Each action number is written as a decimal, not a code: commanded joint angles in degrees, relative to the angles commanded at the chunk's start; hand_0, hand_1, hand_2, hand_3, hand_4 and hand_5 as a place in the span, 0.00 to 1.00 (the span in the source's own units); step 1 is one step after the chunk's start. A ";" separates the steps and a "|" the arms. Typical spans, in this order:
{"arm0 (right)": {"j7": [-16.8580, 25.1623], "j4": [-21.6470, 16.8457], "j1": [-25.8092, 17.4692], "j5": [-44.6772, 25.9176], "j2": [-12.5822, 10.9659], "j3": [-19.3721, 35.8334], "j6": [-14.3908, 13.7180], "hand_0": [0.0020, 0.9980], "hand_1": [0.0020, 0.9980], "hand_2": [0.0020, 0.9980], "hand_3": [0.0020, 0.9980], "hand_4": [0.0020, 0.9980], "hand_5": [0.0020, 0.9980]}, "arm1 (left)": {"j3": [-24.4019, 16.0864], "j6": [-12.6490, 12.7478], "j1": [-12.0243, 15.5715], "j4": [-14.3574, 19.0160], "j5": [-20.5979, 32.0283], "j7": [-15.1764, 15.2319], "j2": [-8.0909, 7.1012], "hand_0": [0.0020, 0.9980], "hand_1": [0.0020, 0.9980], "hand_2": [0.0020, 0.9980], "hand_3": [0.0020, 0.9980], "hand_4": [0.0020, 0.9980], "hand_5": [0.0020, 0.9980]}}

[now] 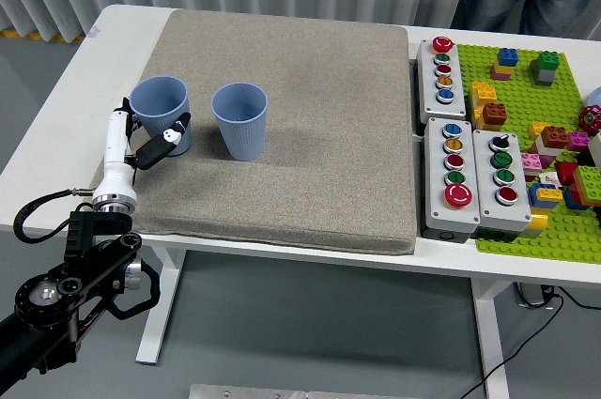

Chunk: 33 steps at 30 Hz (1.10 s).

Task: Pick cup pour cup place

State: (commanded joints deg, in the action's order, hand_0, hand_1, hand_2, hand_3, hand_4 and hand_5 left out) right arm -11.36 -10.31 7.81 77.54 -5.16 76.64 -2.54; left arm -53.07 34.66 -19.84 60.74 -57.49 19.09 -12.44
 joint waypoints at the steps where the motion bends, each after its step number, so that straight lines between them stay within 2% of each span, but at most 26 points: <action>1: 0.00 0.00 0.02 0.01 0.00 0.00 0.01 0.70 0.70 0.63 0.61 0.20 0.32 | -0.04 -0.44 -0.02 -0.03 -0.11 -0.19 0.00 0.78 0.75 0.87 0.89 0.86 0.32; 16: 0.02 0.00 0.35 -0.11 -0.02 0.18 -0.08 0.70 0.70 0.63 0.62 0.20 0.32 | -0.52 -1.17 -0.08 0.25 -1.11 -0.29 -0.06 0.79 0.77 0.89 0.93 0.90 0.36; 17: 0.02 0.00 0.35 -0.08 -0.02 0.23 -0.07 0.70 0.70 0.63 0.62 0.20 0.32 | -0.56 -1.20 -0.06 0.30 -1.25 -0.35 -0.06 0.80 0.78 0.90 0.96 0.90 0.36; 22: 0.01 0.00 0.37 0.07 -0.03 0.33 -0.03 0.70 0.70 0.63 0.62 0.20 0.32 | -0.80 -2.11 0.29 0.71 -2.09 -0.80 -0.18 0.80 0.78 0.90 0.96 0.90 0.36; 23: 0.01 0.00 0.36 0.09 -0.03 0.36 -0.03 0.70 0.70 0.63 0.62 0.20 0.32 | -0.87 -2.19 0.42 0.80 -2.22 -0.82 -0.20 0.81 0.81 0.94 0.97 0.93 0.37; 33: 0.01 0.00 0.51 0.12 -0.04 0.50 -0.06 0.70 0.70 0.63 0.62 0.20 0.32 | -2.34 -3.97 1.67 2.31 -4.60 -1.41 -0.63 0.83 0.83 0.97 1.00 0.94 0.37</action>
State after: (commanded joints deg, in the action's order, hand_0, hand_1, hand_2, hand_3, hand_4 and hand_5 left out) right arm -11.35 -10.31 8.32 77.66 -5.19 77.14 -2.60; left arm -55.41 30.69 -18.17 63.05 -62.08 17.67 -13.08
